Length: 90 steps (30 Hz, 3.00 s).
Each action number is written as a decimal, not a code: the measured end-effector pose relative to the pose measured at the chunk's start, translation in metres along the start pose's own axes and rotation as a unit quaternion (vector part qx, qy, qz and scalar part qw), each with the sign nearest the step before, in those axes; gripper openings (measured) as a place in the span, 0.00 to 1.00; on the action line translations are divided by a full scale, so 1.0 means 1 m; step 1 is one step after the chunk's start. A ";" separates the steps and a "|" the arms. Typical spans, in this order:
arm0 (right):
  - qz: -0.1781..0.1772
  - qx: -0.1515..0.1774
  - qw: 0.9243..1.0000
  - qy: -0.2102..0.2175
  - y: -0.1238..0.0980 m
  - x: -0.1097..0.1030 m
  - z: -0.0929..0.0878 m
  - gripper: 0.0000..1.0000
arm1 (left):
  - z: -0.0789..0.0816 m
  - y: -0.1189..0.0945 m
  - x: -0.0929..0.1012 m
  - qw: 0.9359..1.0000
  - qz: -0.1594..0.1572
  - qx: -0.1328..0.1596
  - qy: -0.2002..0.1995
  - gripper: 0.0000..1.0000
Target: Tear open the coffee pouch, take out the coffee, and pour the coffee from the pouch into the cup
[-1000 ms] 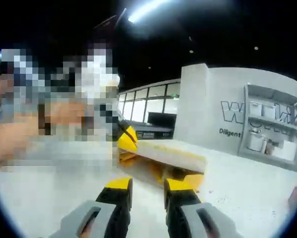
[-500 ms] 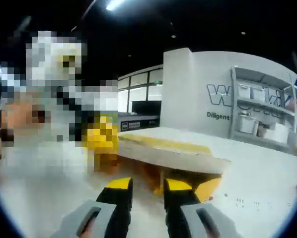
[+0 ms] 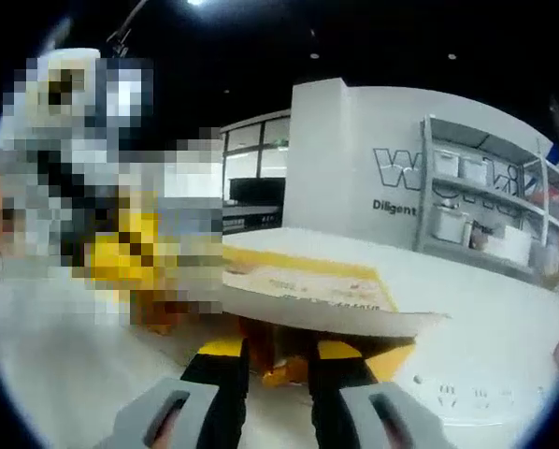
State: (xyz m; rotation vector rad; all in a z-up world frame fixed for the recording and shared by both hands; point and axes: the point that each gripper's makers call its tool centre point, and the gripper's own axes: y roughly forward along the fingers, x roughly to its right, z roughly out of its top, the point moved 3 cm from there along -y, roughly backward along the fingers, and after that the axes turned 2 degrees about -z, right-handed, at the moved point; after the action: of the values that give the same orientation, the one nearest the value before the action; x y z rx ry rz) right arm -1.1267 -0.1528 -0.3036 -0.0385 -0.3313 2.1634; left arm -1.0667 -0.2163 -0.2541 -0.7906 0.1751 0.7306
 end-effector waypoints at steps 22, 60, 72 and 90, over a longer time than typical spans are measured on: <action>0.005 -0.017 1.000 -0.003 0.006 0.005 -0.002 0.12 | 0.005 0.002 -0.003 1.000 -0.005 0.006 -0.005 0.04; 0.020 0.004 1.000 -0.012 -0.015 -0.013 -0.003 0.29 | -0.001 -0.002 0.000 1.000 -0.009 0.013 -0.017 0.04; 0.009 -0.006 0.999 -0.038 -0.010 -0.012 -0.005 0.32 | -0.002 -0.003 0.000 1.000 -0.010 0.011 -0.012 0.04; 0.018 -0.037 0.998 -0.041 0.014 -0.007 -0.009 0.35 | 0.000 -0.002 -0.001 1.000 -0.009 0.009 -0.009 0.04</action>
State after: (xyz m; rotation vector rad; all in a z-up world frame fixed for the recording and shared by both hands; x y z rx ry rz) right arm -1.1324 -0.1639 -0.3161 0.0032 -0.4602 2.1922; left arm -1.0663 -0.2179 -0.2520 -0.7664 0.1580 0.7190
